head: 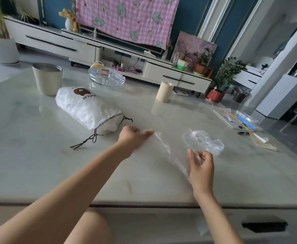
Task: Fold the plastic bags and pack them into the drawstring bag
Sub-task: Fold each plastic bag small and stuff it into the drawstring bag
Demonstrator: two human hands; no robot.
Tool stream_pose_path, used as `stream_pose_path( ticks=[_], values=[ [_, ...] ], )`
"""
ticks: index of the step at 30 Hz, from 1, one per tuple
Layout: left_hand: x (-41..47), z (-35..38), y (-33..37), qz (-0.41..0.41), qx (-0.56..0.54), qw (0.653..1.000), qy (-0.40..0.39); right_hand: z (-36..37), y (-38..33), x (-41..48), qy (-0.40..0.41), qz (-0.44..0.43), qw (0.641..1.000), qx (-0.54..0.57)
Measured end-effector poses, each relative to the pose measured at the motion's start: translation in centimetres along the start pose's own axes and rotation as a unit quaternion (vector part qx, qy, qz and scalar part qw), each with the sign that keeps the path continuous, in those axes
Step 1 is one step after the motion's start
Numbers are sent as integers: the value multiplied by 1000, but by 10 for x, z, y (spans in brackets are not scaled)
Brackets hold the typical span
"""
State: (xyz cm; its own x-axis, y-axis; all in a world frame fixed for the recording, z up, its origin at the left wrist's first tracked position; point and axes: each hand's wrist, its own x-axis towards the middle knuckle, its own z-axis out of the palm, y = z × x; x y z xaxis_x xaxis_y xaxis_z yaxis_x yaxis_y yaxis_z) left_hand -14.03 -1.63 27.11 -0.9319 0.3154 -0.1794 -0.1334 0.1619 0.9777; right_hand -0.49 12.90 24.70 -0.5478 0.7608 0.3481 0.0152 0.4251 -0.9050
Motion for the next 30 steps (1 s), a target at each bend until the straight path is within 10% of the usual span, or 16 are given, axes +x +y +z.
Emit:
stream_pose_path(
  ticks=[7,12,21,30],
  values=[
    [-4,-43,12,106,105,986,-70,-11,6,-14,-24,109,989,94],
    [2,-67,14,86,94,983,-132,-27,-17,-24,-269,133,954,13],
    [-15,-62,38,94,141,946,-276,27,-73,-25,-464,90,881,20],
    [-9,-103,54,88,135,965,-206,26,-51,-30,-420,201,875,128]
  ],
)
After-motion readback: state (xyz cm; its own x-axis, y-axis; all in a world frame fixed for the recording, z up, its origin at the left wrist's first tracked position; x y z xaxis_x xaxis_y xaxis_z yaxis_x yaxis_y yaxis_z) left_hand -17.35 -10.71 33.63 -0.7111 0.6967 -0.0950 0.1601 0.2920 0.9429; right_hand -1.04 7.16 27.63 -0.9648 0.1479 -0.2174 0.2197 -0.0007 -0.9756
